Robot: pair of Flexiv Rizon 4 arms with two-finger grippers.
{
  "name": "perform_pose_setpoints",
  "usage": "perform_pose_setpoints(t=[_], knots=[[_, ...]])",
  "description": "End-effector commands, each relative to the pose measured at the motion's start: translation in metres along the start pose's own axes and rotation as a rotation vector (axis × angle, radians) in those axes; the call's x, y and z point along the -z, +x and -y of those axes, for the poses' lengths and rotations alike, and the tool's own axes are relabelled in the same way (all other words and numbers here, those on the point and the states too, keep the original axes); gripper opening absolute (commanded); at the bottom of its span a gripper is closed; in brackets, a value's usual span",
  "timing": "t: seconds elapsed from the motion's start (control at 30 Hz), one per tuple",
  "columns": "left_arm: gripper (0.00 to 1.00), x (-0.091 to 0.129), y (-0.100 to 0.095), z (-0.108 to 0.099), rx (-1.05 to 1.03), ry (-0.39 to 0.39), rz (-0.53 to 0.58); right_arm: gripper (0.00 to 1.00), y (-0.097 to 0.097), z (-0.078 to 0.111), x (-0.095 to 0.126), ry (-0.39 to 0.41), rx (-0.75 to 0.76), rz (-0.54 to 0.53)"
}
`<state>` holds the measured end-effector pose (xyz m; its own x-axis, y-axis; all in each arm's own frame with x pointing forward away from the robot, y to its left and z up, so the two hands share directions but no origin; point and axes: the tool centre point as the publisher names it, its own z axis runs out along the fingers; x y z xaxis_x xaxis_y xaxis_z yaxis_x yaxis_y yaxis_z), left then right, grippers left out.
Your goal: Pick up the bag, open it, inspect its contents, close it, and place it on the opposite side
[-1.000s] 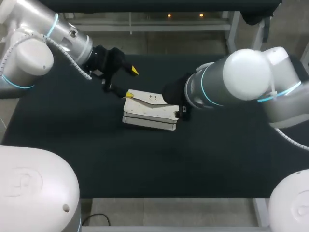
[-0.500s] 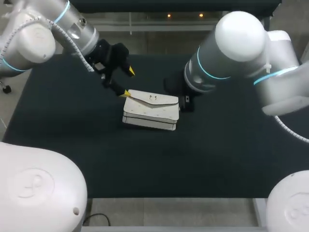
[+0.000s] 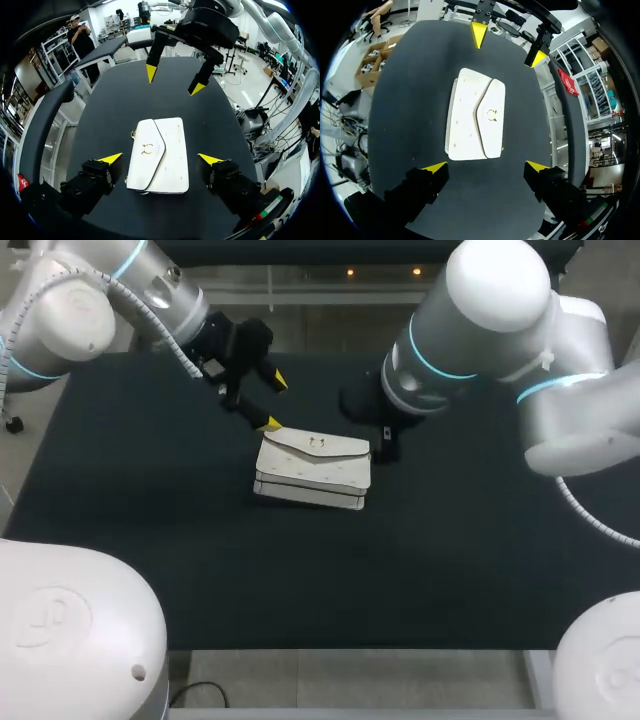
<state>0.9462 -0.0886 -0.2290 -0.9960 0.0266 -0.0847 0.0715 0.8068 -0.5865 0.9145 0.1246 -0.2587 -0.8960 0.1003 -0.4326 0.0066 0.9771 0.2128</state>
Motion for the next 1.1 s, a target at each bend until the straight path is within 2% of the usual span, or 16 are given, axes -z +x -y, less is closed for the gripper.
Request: perform_pose_setpoints(t=[0.03, 0.23, 0.3, 0.43, 0.57, 0.7, 0.87, 1.1], knots=[[1.0, 0.006, -0.013, 0.011, 0.219, 0.006, 0.014, 1.0, -0.019, 0.002, 0.012, 0.002, -0.067, -0.105], [1.0, 0.018, -0.012, 0.022, 0.579, -0.069, 0.04, 1.0, -0.024, 0.006, 0.018, 0.105, -0.277, -0.176], [1.0, 0.02, -0.01, 0.022, 0.717, -0.085, 0.033, 1.0, -0.025, 0.007, 0.019, 0.142, -0.378, -0.232], [1.0, 0.021, 0.0, 0.017, 0.932, -0.063, 0.027, 1.0, -0.025, 0.01, 0.02, 0.144, -0.563, -0.324], [1.0, 0.023, 0.012, 0.011, 1.045, -0.048, 0.043, 1.0, -0.021, 0.017, 0.02, 0.111, -0.713, -0.414], [1.0, 0.028, 0.019, 0.005, 1.147, -0.014, 0.063, 1.0, -0.018, 0.027, 0.021, 0.083, -0.828, -0.438], [1.0, 0.03, 0.023, -0.002, 1.271, 0.041, 0.048, 1.0, -0.016, 0.039, 0.025, 0.042, -0.996, -0.449], [1.0, 0.032, 0.026, -0.005, 1.385, 0.059, 0.056, 1.0, -0.012, 0.049, 0.031, 0.011, -1.16, -0.42]])
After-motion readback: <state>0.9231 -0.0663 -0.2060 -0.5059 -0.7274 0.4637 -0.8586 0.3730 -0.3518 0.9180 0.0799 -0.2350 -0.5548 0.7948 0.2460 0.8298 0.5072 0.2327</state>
